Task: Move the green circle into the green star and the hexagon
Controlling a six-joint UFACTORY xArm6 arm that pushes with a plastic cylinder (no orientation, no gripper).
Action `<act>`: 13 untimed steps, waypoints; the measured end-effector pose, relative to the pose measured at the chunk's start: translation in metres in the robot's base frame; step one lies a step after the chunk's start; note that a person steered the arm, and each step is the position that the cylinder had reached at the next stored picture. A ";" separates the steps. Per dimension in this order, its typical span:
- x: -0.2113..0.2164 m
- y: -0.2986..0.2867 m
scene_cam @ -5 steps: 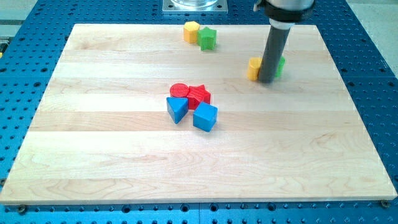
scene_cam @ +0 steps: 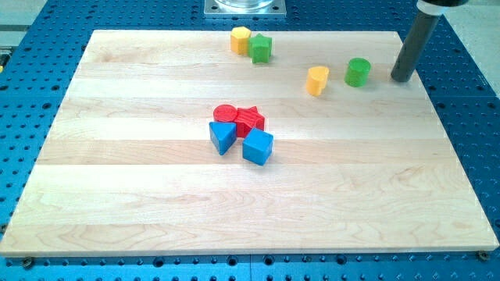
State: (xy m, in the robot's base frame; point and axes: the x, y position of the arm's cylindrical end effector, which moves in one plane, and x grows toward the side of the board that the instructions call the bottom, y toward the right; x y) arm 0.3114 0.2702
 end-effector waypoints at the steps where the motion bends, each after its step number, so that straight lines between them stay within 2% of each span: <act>1: 0.007 -0.047; 2: 0.020 -0.088; 5: 0.020 -0.084; 9: 0.046 -0.217; 10: 0.048 -0.226; 11: 0.048 -0.201; 12: 0.025 -0.165; 13: 0.023 -0.169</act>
State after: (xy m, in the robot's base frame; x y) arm 0.3342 0.1008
